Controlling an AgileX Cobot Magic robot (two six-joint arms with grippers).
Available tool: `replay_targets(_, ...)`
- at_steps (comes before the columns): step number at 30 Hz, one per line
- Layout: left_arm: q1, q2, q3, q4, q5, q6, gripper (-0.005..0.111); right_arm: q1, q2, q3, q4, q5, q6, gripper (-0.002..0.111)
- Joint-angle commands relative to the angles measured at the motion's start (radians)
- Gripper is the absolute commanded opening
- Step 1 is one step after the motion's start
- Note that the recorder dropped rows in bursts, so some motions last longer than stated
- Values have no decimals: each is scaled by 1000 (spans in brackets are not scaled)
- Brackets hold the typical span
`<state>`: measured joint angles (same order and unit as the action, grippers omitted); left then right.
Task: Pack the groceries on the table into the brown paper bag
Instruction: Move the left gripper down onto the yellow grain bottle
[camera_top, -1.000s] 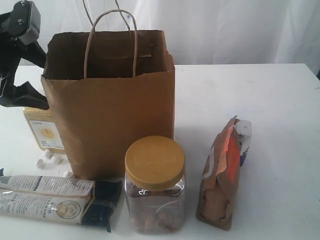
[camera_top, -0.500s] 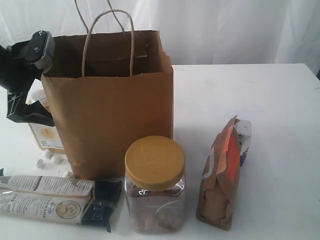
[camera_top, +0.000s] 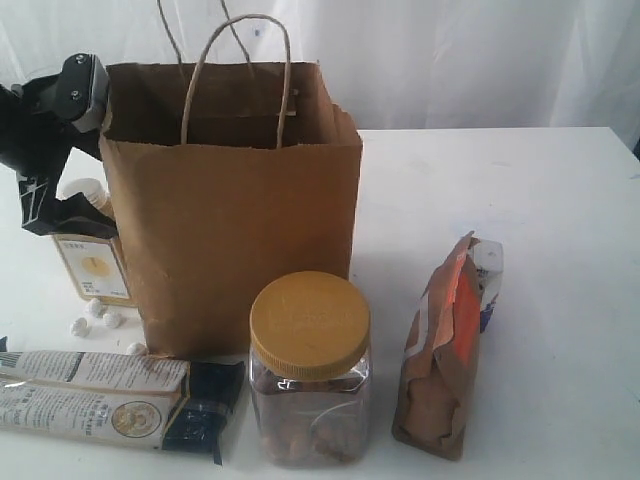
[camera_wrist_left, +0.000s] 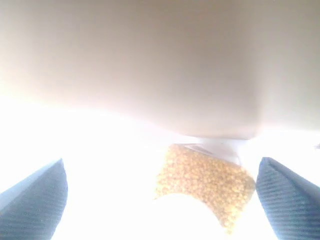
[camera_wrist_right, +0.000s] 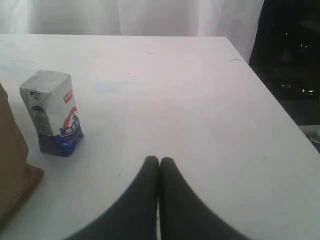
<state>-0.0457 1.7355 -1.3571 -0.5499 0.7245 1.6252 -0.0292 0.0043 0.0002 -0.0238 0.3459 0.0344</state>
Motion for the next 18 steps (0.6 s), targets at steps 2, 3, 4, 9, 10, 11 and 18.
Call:
replay_targets(2,-2,0,-1,9,42,1,105,-8,-4,0,-5,-4,-12,0)
replay_targets(3,-2,0,-1,20,59,1,105,-8,-4,0,-5,-4,-12,0)
replay_targets(4,-2,0,-1,24,63,1,105,-8,-4,0,-5,-4,-12,0)
replay_targets(9,4,-1,-1,52,60,1,105,-8,-4,0,-5,-4,-12,0)
replay_targets(10,4,-1,-1,59,60,-5,105,-8,-4,0,-5,-4,-12,0)
replay_targets(11,4,-1,-1,64,60,-5,105,-8,-4,0,-5,-4,-12,0)
replay_targets(18,4,-1,-1,113,18,-40,105,-8,-4,0,-5,-4,-12,0)
